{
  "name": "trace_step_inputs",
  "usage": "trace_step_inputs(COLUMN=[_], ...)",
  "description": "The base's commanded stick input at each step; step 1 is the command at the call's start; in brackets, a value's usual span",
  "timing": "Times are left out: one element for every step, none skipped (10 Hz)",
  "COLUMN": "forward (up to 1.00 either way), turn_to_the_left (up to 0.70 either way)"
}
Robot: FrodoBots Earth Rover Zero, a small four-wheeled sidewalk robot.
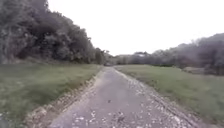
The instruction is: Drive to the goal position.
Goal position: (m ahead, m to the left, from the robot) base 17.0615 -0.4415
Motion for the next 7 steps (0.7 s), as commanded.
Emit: trace_step_inputs(forward=[1.0, 1.0, 1.0, 1.0, 1.0, 1.0, 1.0], turn_to_the_left=[-0.02, -0.16, -0.23, -0.06, 0.0, 0.0, 0.0])
